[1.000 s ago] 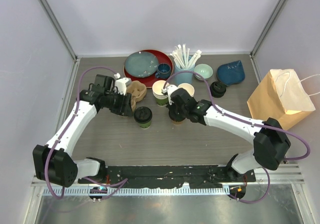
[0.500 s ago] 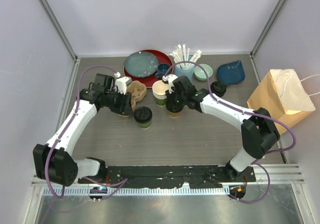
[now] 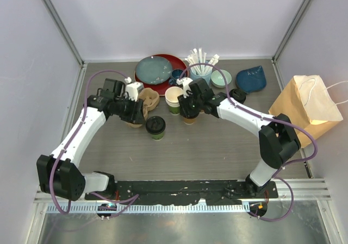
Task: Pack the takeout coffee
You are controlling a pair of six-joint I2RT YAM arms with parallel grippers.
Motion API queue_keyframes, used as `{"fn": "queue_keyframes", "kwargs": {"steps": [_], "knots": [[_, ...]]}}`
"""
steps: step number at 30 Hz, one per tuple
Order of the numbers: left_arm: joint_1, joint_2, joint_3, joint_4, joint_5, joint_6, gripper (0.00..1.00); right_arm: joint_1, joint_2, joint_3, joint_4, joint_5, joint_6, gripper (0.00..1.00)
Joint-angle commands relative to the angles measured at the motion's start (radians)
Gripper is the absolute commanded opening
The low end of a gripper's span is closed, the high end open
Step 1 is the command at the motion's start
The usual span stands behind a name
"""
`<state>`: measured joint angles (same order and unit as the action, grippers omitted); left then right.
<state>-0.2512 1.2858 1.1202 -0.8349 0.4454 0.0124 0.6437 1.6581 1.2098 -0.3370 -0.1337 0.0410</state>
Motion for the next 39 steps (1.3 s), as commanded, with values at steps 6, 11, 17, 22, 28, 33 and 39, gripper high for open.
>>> {"fn": "queue_keyframes", "kwargs": {"steps": [6, 11, 17, 22, 28, 33, 39], "knots": [[0.009, 0.006, 0.078, 0.014, -0.001, 0.041, 0.47, 0.016, -0.072, 0.088, -0.049, -0.043, -0.036, 0.50], [0.043, 0.017, 0.098, 0.017, -0.040, 0.035, 0.50, 0.069, -0.083, 0.175, -0.108, -0.015, -0.127, 0.65], [0.121, 0.030, 0.121, 0.029, -0.091, 0.018, 0.56, 0.221, -0.089, 0.215, -0.131, -0.036, -0.268, 0.68], [0.199, 0.027, 0.054, 0.103, -0.166, 0.017, 0.57, 0.292, 0.006, 0.260, -0.163, -0.104, -0.349, 0.65], [0.239, 0.049, -0.005, 0.178, -0.220, 0.018, 0.60, 0.327, 0.117, 0.349, -0.197, -0.081, -0.368, 0.62], [0.240, 0.067, -0.014, 0.200, -0.209, 0.023, 0.60, 0.333, 0.152, 0.375, -0.195, -0.040, -0.374, 0.55], [0.240, 0.058, -0.028, 0.214, -0.185, 0.034, 0.60, 0.333, 0.189, 0.392, -0.206, -0.047, -0.369, 0.54]]}}
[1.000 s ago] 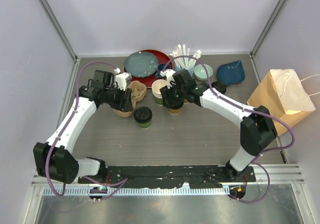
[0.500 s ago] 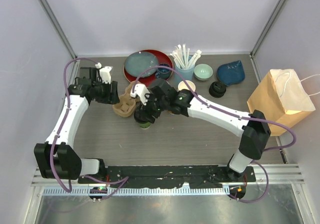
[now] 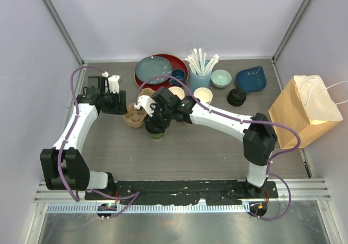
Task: Pack the takeout coffee
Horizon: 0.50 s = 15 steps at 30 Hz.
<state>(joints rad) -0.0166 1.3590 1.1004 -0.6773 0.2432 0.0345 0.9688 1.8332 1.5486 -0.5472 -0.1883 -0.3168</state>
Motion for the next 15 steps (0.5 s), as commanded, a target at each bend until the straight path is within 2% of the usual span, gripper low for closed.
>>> {"fn": "queue_keyframes", "kwargs": {"steps": [1, 10, 15], "knots": [[0.006, -0.012, -0.010, 0.056, 0.019, 0.011, 0.60, 0.007, 0.018, 0.056, 0.004, 0.009, -0.013, 0.53], [0.006, -0.011, -0.011, 0.055, 0.039, 0.019, 0.60, 0.010, 0.067, 0.090, -0.003, 0.026, -0.004, 0.50], [0.006, -0.012, -0.011, 0.051, 0.047, 0.022, 0.59, 0.008, 0.074, 0.099, -0.011, 0.079, -0.004, 0.37]]}}
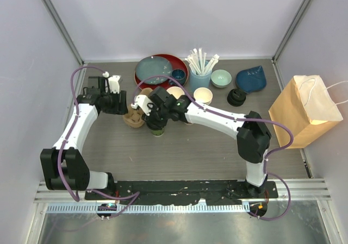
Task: Pack the takeout coffee
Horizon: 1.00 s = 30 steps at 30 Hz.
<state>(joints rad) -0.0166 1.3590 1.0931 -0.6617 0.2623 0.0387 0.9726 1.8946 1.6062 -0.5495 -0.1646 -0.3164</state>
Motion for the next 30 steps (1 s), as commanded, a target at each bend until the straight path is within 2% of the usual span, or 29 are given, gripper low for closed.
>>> {"fn": "queue_keyframes", "kwargs": {"steps": [1, 6, 17, 19, 20, 23, 25, 26, 28, 30], "knots": [[0.006, -0.011, -0.004, 0.037, 0.029, 0.018, 0.60, 0.003, 0.011, 0.043, -0.010, 0.069, -0.006, 0.35], [0.006, -0.009, -0.001, 0.036, 0.035, 0.021, 0.60, -0.015, 0.032, 0.076, -0.038, 0.109, 0.011, 0.29], [0.006, -0.009, -0.001, 0.037, 0.040, 0.030, 0.60, -0.081, 0.089, 0.139, -0.017, 0.079, 0.020, 0.28], [0.006, -0.009, -0.001, 0.036, 0.040, 0.030, 0.60, -0.084, 0.103, 0.159, -0.033, 0.051, 0.016, 0.33], [0.006, -0.008, -0.001, 0.036, 0.041, 0.032, 0.60, -0.083, 0.106, 0.167, -0.047, 0.033, 0.014, 0.42], [0.006, -0.011, -0.002, 0.034, 0.041, 0.035, 0.60, -0.081, 0.086, 0.172, -0.069, 0.001, 0.020, 0.53], [0.006, -0.012, -0.004, 0.037, 0.049, 0.035, 0.60, -0.083, 0.046, 0.170, -0.069, -0.007, 0.033, 0.59], [0.006, -0.011, -0.002, 0.037, 0.054, 0.035, 0.60, -0.083, 0.028, 0.173, -0.069, -0.018, 0.037, 0.67], [0.006, -0.003, -0.002, 0.037, 0.060, 0.033, 0.60, -0.083, -0.027, 0.202, -0.078, -0.024, 0.054, 0.78], [0.006, -0.001, -0.002, 0.033, 0.066, 0.033, 0.60, -0.083, -0.067, 0.248, -0.087, -0.003, 0.062, 0.82]]}}
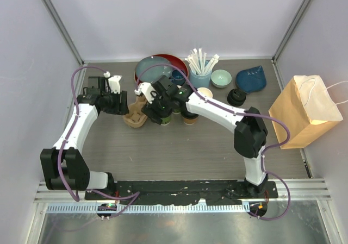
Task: Pack the takeout coffee
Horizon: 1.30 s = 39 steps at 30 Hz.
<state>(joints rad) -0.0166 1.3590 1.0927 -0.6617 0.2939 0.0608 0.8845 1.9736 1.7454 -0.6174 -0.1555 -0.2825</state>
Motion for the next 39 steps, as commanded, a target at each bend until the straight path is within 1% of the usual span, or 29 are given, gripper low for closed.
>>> {"fn": "queue_keyframes", "kwargs": {"steps": [1, 2, 3, 4, 6, 7, 8, 9, 10, 11, 12, 13, 14, 15, 16, 17, 18, 20, 23, 25, 27, 29, 30, 33, 36, 37, 38, 39], "knots": [[0.006, -0.001, -0.001, 0.033, 0.034, 0.013, 0.60, 0.002, -0.171, 0.126, -0.028, 0.010, 0.040, 0.85], [0.006, -0.004, -0.004, 0.036, 0.036, 0.016, 0.60, -0.004, -0.214, 0.141, -0.033, 0.039, 0.048, 0.86], [0.006, -0.006, -0.005, 0.031, 0.036, 0.017, 0.60, -0.012, -0.235, 0.176, -0.038, 0.119, 0.060, 0.86], [0.006, -0.011, -0.005, 0.031, 0.036, 0.019, 0.60, -0.047, -0.255, 0.193, -0.062, 0.151, 0.068, 0.87], [0.006, -0.023, -0.008, 0.030, 0.034, 0.023, 0.60, -0.112, -0.310, 0.224, -0.091, 0.302, 0.107, 0.89], [0.006, -0.029, -0.010, 0.031, 0.037, 0.024, 0.60, -0.163, -0.327, 0.226, -0.128, 0.322, 0.126, 0.90], [0.006, -0.037, -0.013, 0.031, 0.040, 0.024, 0.60, -0.293, -0.346, 0.221, -0.140, 0.344, 0.175, 0.90], [0.006, -0.038, -0.013, 0.031, 0.045, 0.027, 0.60, -0.362, -0.381, 0.188, -0.153, 0.373, 0.199, 0.90], [0.006, -0.043, -0.016, 0.031, 0.050, 0.027, 0.60, -0.421, -0.398, 0.166, -0.177, 0.489, 0.224, 0.90], [0.006, -0.046, -0.016, 0.031, 0.053, 0.027, 0.60, -0.521, -0.413, 0.148, -0.198, 0.555, 0.241, 0.90], [0.006, -0.049, -0.017, 0.031, 0.054, 0.027, 0.60, -0.557, -0.426, 0.117, -0.226, 0.604, 0.262, 0.90], [0.006, -0.049, -0.017, 0.031, 0.060, 0.027, 0.60, -0.594, -0.468, 0.093, -0.252, 0.685, 0.264, 0.90], [0.006, -0.051, -0.019, 0.030, 0.062, 0.027, 0.60, -0.625, -0.492, 0.063, -0.251, 0.717, 0.264, 0.90], [0.006, -0.049, -0.017, 0.030, 0.065, 0.028, 0.60, -0.686, -0.516, 0.019, -0.246, 0.753, 0.258, 0.91], [0.006, -0.049, -0.019, 0.030, 0.071, 0.027, 0.60, -0.714, -0.541, 0.003, -0.245, 0.786, 0.256, 0.91], [0.007, -0.049, -0.016, 0.030, 0.077, 0.027, 0.60, -0.740, -0.551, -0.007, -0.249, 0.863, 0.252, 0.91], [0.007, -0.049, -0.017, 0.030, 0.083, 0.027, 0.60, -0.784, -0.558, -0.023, -0.258, 0.896, 0.238, 0.91], [0.007, -0.049, -0.020, 0.034, 0.100, 0.030, 0.60, -0.812, -0.555, -0.026, -0.271, 0.957, 0.223, 0.91], [0.007, -0.046, -0.019, 0.037, 0.119, 0.030, 0.60, -0.823, -0.541, -0.026, -0.303, 1.011, 0.217, 0.91], [0.007, -0.041, -0.014, 0.034, 0.125, 0.031, 0.60, -0.823, -0.542, -0.023, -0.320, 1.005, 0.230, 0.89], [0.007, -0.037, -0.010, 0.028, 0.134, 0.031, 0.60, -0.822, -0.568, -0.026, -0.295, 0.973, 0.226, 0.88], [0.007, -0.028, -0.008, 0.022, 0.142, 0.031, 0.60, -0.822, -0.593, -0.020, -0.280, 0.991, 0.200, 0.88], [0.007, -0.024, -0.008, 0.017, 0.143, 0.034, 0.60, -0.823, -0.596, -0.005, -0.275, 1.032, 0.192, 0.88], [0.007, -0.018, -0.010, 0.013, 0.133, 0.043, 0.60, -0.832, -0.620, 0.014, -0.285, 1.085, 0.180, 0.89], [0.007, -0.018, -0.013, 0.010, 0.113, 0.043, 0.59, -0.871, -0.662, -0.021, -0.285, 1.099, 0.203, 0.92], [0.007, -0.020, -0.011, 0.008, 0.110, 0.042, 0.60, -0.927, -0.671, -0.032, -0.282, 1.091, 0.206, 0.93], [0.007, -0.021, -0.010, 0.005, 0.108, 0.040, 0.59, -0.946, -0.682, -0.052, -0.272, 1.070, 0.210, 0.93], [0.007, -0.021, -0.010, 0.002, 0.106, 0.039, 0.60, -0.963, -0.696, -0.061, -0.265, 1.003, 0.210, 0.94]]}}
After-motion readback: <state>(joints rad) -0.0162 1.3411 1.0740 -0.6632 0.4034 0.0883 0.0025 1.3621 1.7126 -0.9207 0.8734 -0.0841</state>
